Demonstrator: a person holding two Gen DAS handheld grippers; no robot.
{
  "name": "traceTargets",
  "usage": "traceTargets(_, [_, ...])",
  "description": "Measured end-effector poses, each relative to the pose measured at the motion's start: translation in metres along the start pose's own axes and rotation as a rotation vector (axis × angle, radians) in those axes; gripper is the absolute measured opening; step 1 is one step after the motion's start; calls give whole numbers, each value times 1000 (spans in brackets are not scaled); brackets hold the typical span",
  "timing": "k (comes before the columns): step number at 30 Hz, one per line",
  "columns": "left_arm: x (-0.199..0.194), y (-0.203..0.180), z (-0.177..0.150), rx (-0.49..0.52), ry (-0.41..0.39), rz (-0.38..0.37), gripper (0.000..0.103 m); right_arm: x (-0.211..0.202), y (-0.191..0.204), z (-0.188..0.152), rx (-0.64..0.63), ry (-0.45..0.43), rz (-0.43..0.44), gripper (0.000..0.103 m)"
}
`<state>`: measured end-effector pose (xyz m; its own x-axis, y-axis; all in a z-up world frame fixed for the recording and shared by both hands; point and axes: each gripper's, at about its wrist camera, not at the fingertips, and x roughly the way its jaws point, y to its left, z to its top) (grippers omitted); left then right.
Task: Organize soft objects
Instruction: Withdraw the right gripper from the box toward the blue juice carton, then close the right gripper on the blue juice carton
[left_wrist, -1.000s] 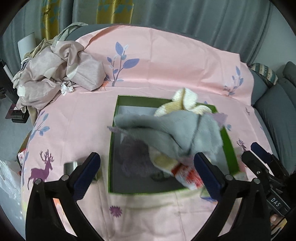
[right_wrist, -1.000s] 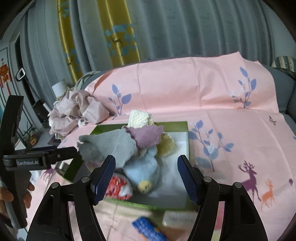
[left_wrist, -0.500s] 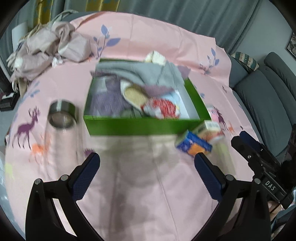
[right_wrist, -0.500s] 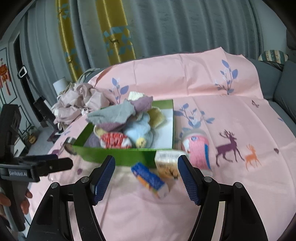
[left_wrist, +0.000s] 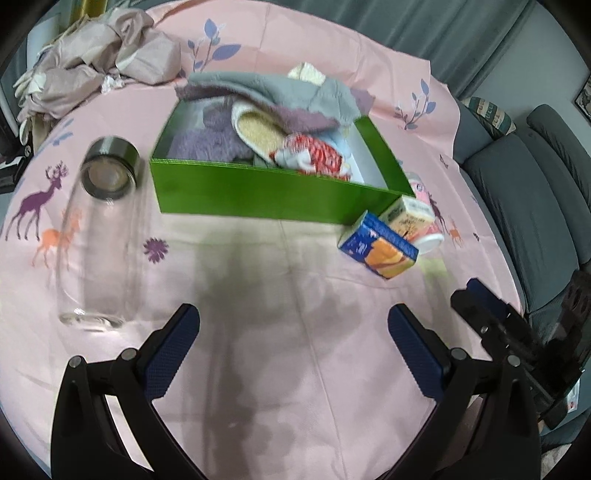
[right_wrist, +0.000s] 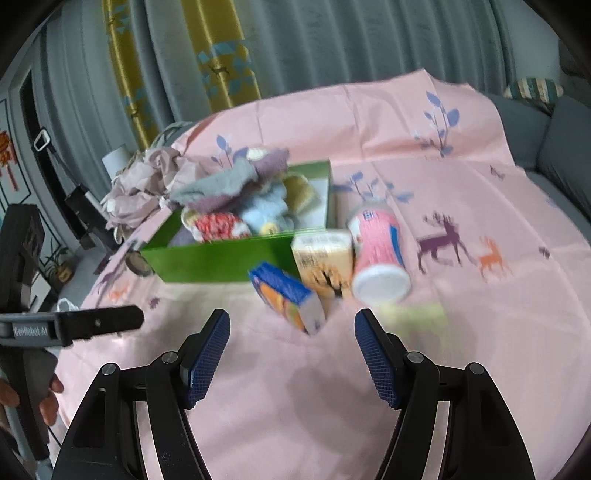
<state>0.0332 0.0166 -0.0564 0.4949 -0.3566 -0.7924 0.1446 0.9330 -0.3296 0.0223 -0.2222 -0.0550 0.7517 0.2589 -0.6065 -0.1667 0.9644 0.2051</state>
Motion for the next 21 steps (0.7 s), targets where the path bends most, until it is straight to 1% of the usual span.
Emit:
traceTargets(3, [12, -3, -4, 3, 27, -12, 102, 8, -11, -16, 24, 39, 23, 71])
traceTargets(8, [30, -5, -5, 3, 54, -46, 102, 22, -22, -29, 50, 90, 36, 71])
traceTargets(13, [41, -9, 3, -1, 57, -84, 102, 33, -21, -26, 48, 93, 55, 71])
traceTargets(17, [50, -14, 16, -7, 53, -124, 102, 44, -19, -24, 51, 101, 83, 71])
traceTargets(21, [61, -26, 30, 2, 29, -134, 102, 54, -19, -20, 50, 98, 101, 71])
